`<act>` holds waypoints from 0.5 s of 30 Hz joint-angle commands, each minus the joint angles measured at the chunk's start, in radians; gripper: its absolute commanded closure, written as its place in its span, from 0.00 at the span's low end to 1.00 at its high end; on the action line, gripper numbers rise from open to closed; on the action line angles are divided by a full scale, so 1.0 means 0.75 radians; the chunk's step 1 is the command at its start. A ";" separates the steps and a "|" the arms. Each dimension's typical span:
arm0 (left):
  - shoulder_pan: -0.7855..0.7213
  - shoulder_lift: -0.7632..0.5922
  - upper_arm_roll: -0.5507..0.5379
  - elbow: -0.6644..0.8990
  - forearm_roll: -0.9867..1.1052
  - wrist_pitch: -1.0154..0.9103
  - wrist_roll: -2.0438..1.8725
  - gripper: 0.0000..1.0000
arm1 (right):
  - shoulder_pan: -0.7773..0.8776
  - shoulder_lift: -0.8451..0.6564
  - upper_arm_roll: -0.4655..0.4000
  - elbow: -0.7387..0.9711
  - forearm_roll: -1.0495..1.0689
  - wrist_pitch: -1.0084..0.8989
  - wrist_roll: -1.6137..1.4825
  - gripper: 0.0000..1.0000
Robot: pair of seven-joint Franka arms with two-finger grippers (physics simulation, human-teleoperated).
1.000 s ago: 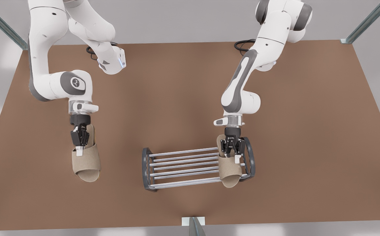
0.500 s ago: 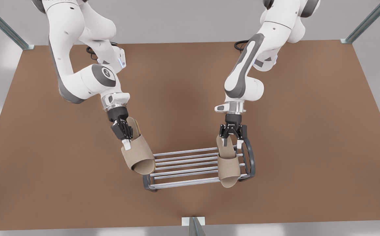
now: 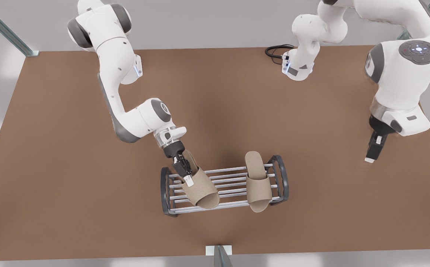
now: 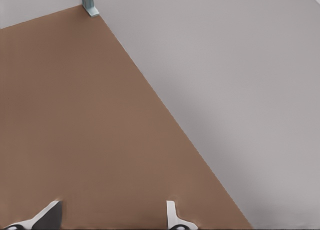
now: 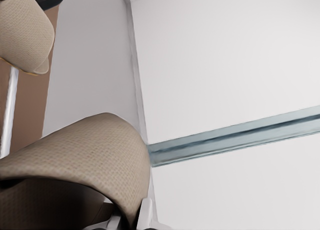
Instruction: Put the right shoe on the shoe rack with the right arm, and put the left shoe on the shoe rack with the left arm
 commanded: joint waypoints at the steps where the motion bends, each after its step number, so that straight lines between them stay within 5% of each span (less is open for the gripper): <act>1: 0.042 -0.002 -0.063 0.042 -0.118 -0.541 1.443 0.00 | 0.051 0.052 -0.036 0.044 0.010 -0.010 0.112 0.79; 9: 0.044 0.075 -0.053 0.103 -0.085 -0.539 1.463 0.00 | 0.116 0.234 -0.130 0.124 0.137 -0.038 0.118 0.79; 11: 0.042 0.065 -0.053 0.103 -0.085 -0.541 1.463 0.00 | 0.116 0.236 -0.130 0.126 0.174 -0.036 0.118 0.24; 13: 0.042 0.057 -0.053 0.103 -0.085 -0.549 1.457 0.00 | 0.116 0.246 -0.130 0.126 0.174 -0.038 0.118 0.09; 15: 0.040 0.055 -0.055 0.103 -0.085 -0.549 1.457 0.00 | 0.116 0.248 -0.130 0.126 0.186 -0.038 0.118 0.06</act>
